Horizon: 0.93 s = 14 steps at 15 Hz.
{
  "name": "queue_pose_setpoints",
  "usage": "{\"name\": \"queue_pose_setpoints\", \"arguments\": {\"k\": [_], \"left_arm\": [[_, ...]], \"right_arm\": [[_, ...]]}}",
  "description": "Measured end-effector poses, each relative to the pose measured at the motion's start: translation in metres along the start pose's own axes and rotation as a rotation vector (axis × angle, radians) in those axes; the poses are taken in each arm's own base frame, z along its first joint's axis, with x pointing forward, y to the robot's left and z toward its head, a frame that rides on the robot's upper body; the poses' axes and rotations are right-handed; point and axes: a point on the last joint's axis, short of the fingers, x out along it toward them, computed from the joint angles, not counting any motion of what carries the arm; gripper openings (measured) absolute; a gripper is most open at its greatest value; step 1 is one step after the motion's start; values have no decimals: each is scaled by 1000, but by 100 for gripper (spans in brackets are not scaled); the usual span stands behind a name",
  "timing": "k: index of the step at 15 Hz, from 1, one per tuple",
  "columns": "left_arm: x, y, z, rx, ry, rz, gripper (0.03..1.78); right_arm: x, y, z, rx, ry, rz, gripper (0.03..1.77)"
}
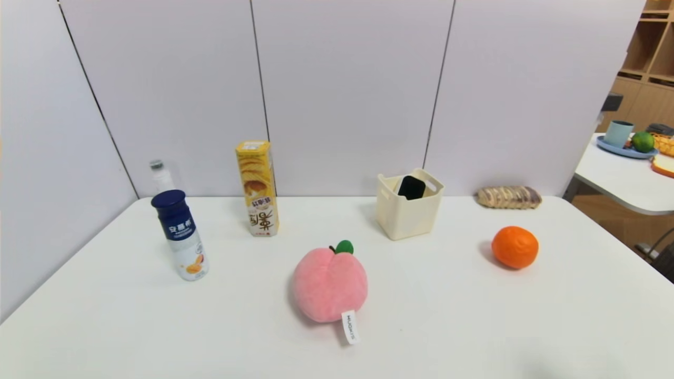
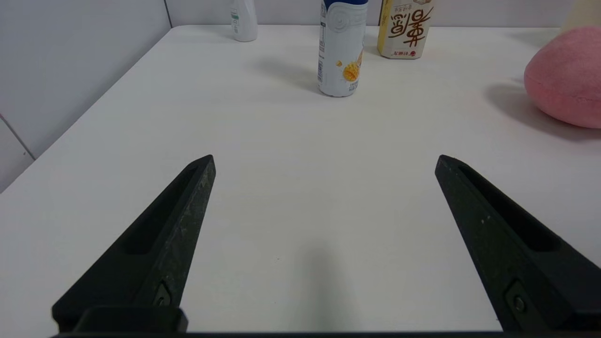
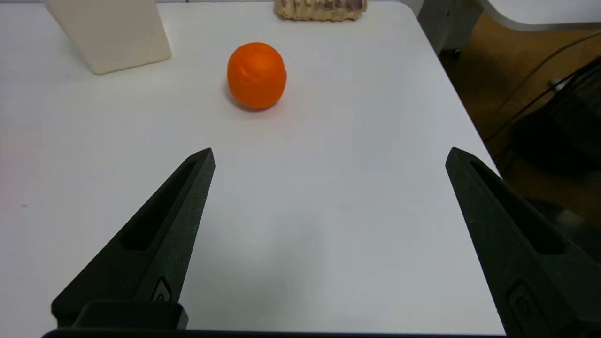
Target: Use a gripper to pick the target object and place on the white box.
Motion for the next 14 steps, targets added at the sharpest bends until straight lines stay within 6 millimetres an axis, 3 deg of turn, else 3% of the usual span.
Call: {"name": "queue_pose_setpoints", "arguments": {"k": [4, 7, 11, 14], "left_arm": [[0, 0, 0, 0, 0, 0, 169], [0, 0, 0, 0, 0, 0, 169], [0, 0, 0, 0, 0, 0, 169], [0, 0, 0, 0, 0, 0, 169]], "right_arm": [[-23, -3, -56, -45, -73, -74, 169], [-22, -2, -87, -45, -156, -98, 169], [-18, 2, -120, -49, -292, -67, 169], [-15, 6, -130, -48, -406, 94, 169]]}}
